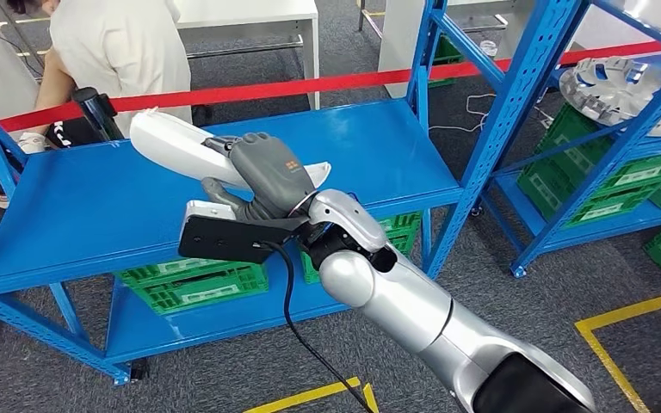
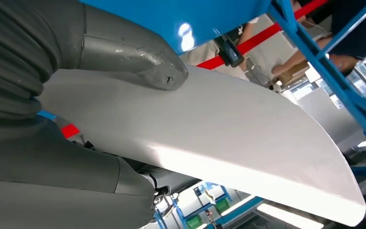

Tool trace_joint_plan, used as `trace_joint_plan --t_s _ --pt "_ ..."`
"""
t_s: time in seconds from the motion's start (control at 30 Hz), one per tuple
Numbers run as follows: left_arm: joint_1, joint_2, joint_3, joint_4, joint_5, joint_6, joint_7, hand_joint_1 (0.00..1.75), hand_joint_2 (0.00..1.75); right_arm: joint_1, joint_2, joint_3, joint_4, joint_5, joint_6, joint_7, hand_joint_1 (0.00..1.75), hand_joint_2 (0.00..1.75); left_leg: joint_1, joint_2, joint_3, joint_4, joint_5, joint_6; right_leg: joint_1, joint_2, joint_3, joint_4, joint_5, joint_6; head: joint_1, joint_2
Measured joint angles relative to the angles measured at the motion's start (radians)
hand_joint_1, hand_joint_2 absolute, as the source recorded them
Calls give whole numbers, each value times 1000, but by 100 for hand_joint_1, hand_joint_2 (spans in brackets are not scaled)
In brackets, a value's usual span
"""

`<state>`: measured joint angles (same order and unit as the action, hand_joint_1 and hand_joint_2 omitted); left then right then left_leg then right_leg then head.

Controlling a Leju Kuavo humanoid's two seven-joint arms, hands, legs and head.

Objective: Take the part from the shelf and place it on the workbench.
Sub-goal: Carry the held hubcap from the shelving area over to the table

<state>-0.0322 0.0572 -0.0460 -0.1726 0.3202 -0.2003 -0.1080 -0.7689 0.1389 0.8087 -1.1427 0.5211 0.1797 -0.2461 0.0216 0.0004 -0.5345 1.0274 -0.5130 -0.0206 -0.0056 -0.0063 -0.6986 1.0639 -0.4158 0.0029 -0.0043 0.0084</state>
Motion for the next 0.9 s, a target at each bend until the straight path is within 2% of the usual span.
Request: trace_joint_plan --t_s 0.03,0.1,0.13,0.17,0.2,0.23,0.27,0.3,0.33,0.37,0.4,0.43,0.47,0.5,0.53,0.6,0.63,0.67,0.7,0.73,0.77,0.8,0.83,0.87,0.9 --pt "1 0 3 0 1 1 -2 0 0 0 0 0 5 3 0 -1 175 175 0 2 -12 0 12 8 -1 1 -15 43 -45 5 2 0" --pt "1 0 7 0 0 2 -4 0 0 0 0 0 14 6 -1 -2 175 175 -2 4 -41 1 37 16 -2 3 -51 171 -144 11 7 0" --pt "1 0 9 0 0 2 -4 0 0 1 0 0 19 8 -2 -4 175 175 -4 4 -58 2 50 17 -1 3 -61 229 -168 11 7 0" --pt "1 0 10 0 0 2 -4 0 0 1 0 0 24 10 -2 -5 175 175 -6 4 -75 3 62 17 0 4 -57 261 -169 8 8 0" --pt "1 0 11 0 -2 2 -4 0 0 1 0 0 28 12 -3 -7 175 175 -8 4 -91 3 74 17 1 4 -34 259 -151 3 9 0" --pt "1 -1 12 0 -5 -1 -4 0 0 1 1 0 32 14 -3 -9 175 175 -10 4 -106 4 86 16 5 4 5 223 -126 -4 9 0" --pt "0 -2 12 0 -9 -4 -6 0 0 -1 3 0 35 14 -3 -11 175 175 -11 4 -118 5 97 15 9 4 61 159 -110 -15 10 0" --pt "-1 -5 12 -1 -13 -10 -11 0 0 -3 6 0 36 14 0 -14 175 175 -13 4 -128 6 108 13 15 4 120 81 -111 -25 10 0" --pt "-2 -8 12 -1 -17 -15 -19 0 0 -7 9 0 37 11 3 -19 175 175 -14 5 -133 5 118 9 20 2 163 19 -118 -31 9 0" --pt "-3 -11 12 -2 -21 -19 -28 0 0 -12 11 0 37 7 10 -25 175 175 -12 5 -137 3 128 3 23 1 190 -24 -128 -35 9 0" --pt "-5 -14 12 -2 -23 -22 -38 0 0 -18 13 0 37 1 22 -31 175 175 -11 6 -138 -1 138 -4 26 0 197 -46 -131 -36 10 0" --pt "-7 -15 12 -2 -26 -24 -47 0 0 -23 13 0 37 -6 37 -34 175 175 -9 7 -139 -6 148 -11 25 -1 191 -49 -119 -38 10 0" --pt "-9 -17 12 -2 -27 -25 -55 0 0 -28 14 0 37 -12 53 -36 175 175 -8 6 -143 -5 146 -16 23 -1 185 -56 -107 -43 10 0" --pt "-11 -20 12 -2 -28 -25 -62 0 0 -32 14 0 37 -16 68 -36 175 175 -7 5 -150 7 126 -21 20 -3 177 -62 -93 -49 9 0" --pt "-13 -22 12 -2 -29 -25 -68 0 0 -35 15 0 37 -20 77 -35 175 175 -7 3 -161 37 87 -26 17 -4 166 -67 -77 -53 6 0" --pt "-19 -26 12 -2 -31 -26 -76 0 0 -38 16 0 36 -24 85 -31 175 175 -4 2 -187 150 -14 -35 15 -4 137 -67 -49 -57 -1 0" --pt "-23 -27 11 -2 -37 -27 -78 0 0 -37 15 0 36 -25 87 -29 175 175 -2 2 -195 211 -43 -40 15 -4 119 -65 -36 -55 -3 0" --pt "-28 -28 10 -2 -44 -27 -77 0 0 -36 11 1 36 -26 88 -27 175 175 -1 2 -195 254 -49 -44 14 -5 100 -62 -23 -53 -4 0" --pt "-33 -29 9 -2 -52 -27 -72 0 0 -33 3 1 35 -27 87 -26 175 175 0 2 -180 268 -31 -47 13 -6 81 -59 -10 -49 -5 0" --pt "-38 -31 7 -2 -55 -27 -65 0 0 -31 -7 2 33 -27 83 -25 175 175 2 2 -148 249 -4 -50 10 -7 61 -53 1 -44 -6 0" --pt "-44 -34 6 -3 -51 -26 -59 0 0 -26 -20 2 28 -27 77 -21 175 175 5 2 -100 196 12 -53 8 -8 44 -46 11 -38 -6 0" --pt "-48 -40 5 -4 -39 -26 -55 0 0 -20 -35 2 20 -25 68 -15 175 175 5 0 -46 126 7 -55 7 -8 27 -39 21 -31 -8 0" --pt "-51 -46 6 -4 -23 -26 -51 0 0 -9 -51 2 7 -22 56 -6 175 175 4 -3 -6 68 -6 -51 7 -8 16 -33 29 -24 -8 0" --pt "-52 -53 8 -4 -8 -27 -45 0 0 5 -68 1 -8 -16 41 5 175 175 2 -5 19 26 -25 -43 8 -8 10 -29 37 -18 -8 0" --pt "-51 -60 11 -4 3 -27 -33 0 0 24 -85 -2 -25 -7 26 18 175 175 -2 -7 26 9 -33 -31 9 -8 8 -29 45 -12 -8 0"
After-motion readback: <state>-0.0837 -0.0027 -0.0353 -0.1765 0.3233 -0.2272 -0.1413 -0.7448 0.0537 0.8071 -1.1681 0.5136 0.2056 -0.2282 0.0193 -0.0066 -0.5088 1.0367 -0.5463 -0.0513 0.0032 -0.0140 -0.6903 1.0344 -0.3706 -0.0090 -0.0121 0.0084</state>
